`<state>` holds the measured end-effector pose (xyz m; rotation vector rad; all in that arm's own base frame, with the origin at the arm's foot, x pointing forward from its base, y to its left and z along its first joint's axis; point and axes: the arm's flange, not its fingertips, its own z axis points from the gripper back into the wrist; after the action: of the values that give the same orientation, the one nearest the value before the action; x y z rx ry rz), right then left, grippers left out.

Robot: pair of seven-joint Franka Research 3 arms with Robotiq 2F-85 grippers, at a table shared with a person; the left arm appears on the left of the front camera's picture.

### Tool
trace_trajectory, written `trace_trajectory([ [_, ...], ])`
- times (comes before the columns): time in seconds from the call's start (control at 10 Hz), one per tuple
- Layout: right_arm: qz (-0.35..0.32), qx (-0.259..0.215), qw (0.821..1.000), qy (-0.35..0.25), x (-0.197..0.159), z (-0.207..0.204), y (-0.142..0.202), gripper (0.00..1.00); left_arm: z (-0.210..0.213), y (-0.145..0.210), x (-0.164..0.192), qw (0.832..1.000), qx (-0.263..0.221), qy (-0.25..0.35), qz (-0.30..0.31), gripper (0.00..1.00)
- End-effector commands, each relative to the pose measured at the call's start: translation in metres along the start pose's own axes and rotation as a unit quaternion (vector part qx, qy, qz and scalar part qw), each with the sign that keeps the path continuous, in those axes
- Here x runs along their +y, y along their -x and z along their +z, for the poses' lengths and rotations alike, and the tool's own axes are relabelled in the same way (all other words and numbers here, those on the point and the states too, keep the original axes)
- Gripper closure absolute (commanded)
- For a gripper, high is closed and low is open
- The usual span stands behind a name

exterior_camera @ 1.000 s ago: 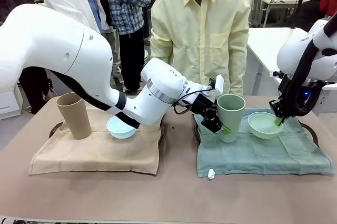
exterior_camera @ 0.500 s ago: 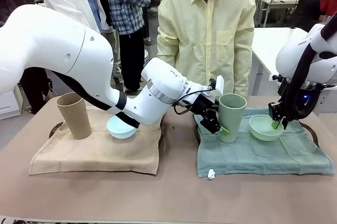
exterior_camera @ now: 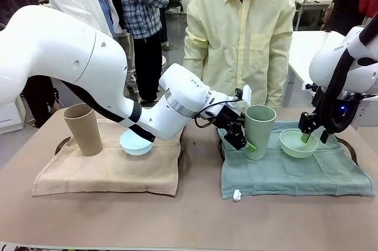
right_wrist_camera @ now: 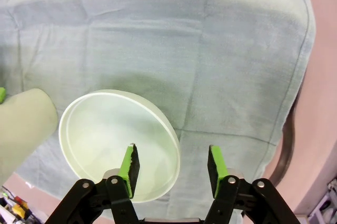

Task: Set up a tray with a mat and arrange the tableware.
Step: Place the Picnic Bowl and Reusable plastic cup back onto the Handle tray in front of the human's position.

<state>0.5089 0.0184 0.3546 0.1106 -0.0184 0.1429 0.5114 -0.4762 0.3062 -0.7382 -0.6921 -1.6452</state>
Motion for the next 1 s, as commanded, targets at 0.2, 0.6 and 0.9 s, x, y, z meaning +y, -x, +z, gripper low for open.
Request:
trace_trajectory([
  [0.2, 0.006, -0.005, 1.000, 0.029, -0.006, 0.031, 0.010, 0.24, 0.027, -0.001, -0.007, 0.992, 0.096, 0.019, 0.077, 0.00],
  [0.6, 0.017, -0.014, 0.997, 0.070, -0.010, 0.082, 0.035, 0.24, 0.092, -0.045, -0.017, 0.953, 0.239, 0.017, 0.187, 0.00],
  [0.9, 0.021, -0.028, 0.995, 0.096, 0.003, 0.134, 0.051, 0.24, 0.133, -0.088, -0.029, 0.863, 0.423, -0.057, 0.271, 0.00],
])
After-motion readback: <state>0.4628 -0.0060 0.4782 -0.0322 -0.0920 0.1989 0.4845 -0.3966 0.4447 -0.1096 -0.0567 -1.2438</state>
